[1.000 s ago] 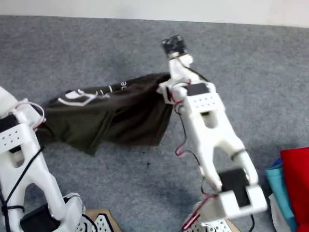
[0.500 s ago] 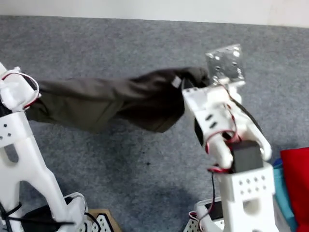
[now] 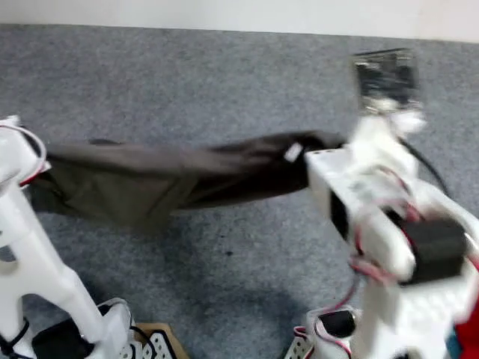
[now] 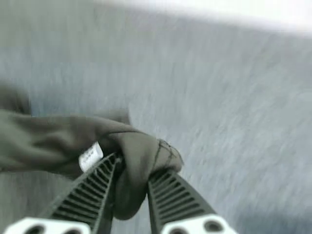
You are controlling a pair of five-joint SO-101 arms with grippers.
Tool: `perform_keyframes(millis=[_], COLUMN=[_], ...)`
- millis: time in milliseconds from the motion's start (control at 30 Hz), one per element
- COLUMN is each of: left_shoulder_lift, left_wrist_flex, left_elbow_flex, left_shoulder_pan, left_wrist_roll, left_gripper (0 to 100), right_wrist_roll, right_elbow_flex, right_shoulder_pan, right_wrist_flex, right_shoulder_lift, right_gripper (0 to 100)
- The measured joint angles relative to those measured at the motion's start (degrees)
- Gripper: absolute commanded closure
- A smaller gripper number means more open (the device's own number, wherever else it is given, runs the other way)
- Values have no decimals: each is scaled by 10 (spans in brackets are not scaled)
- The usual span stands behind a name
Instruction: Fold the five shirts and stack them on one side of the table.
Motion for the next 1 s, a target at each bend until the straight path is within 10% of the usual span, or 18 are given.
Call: perform_keyframes(millis=[467, 767, 1000], left_shoulder_lift=[-24, -88, -88], left_wrist_flex=[5, -9, -178], left_elbow_flex=[-117, -10, 193], left_shoulder_pan=[-20, 8, 33], left_wrist_roll=[48, 47, 49], left_gripper=[993, 993, 993], right_wrist_roll=[0, 0, 12], right_elbow_flex=[-116, 40, 251], right_shoulder_pan=[8, 8, 8], right_wrist_flex=[3, -18, -177], right_shoulder_lift=[-62, -62, -55], right_gripper=[991, 991, 991])
